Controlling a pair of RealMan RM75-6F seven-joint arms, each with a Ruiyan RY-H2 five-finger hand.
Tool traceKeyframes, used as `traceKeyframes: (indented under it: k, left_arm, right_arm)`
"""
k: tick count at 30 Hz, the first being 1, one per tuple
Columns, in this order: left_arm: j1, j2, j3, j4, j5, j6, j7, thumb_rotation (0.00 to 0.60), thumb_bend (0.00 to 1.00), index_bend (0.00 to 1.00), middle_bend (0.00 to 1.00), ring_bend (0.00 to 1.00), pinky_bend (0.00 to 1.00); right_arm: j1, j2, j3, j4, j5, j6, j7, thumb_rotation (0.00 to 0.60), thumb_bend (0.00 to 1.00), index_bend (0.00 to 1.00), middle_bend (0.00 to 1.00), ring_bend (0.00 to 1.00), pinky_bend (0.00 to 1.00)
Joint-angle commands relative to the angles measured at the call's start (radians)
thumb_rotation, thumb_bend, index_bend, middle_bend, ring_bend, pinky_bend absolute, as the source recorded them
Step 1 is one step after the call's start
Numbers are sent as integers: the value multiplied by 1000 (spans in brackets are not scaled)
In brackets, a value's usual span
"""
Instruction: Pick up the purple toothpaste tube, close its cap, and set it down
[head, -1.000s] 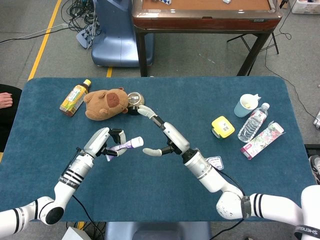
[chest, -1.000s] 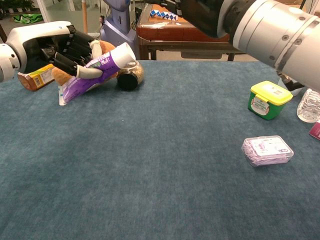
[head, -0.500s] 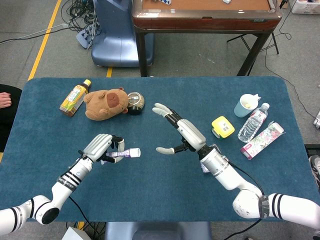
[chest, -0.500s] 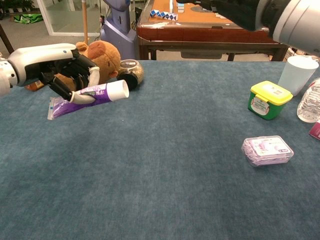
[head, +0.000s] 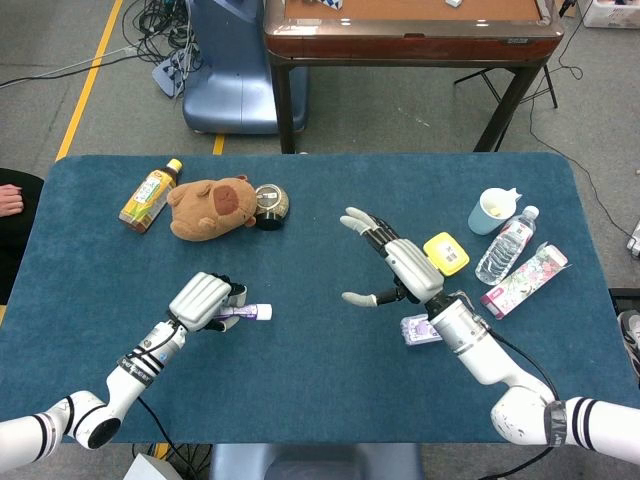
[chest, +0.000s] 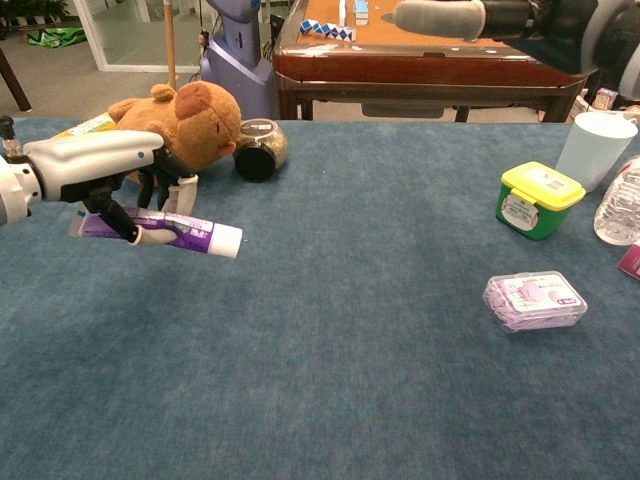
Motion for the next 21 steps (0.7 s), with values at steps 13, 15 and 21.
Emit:
traceKeyframes:
  k: [13,15,21]
  left_arm:
    - [10,-37,21,84,-24,-13,5,600,340,414,562,384,464]
    - [11,-38,23,92,-30,-21,0,600,340,395,530,365,456]
    - [16,-21,24,82,-68,-50,7,600,339,185,347,246,414]
  right_arm:
    - [-67,88,-33,9,15,11,-18,375,0,0,0,0,0]
    - [-75,97,-36,11,19,11,-20,374,0,0,0,0,0]
    - [-96,128,-40,14,30,15,-36,374,0,0,0,0,0]
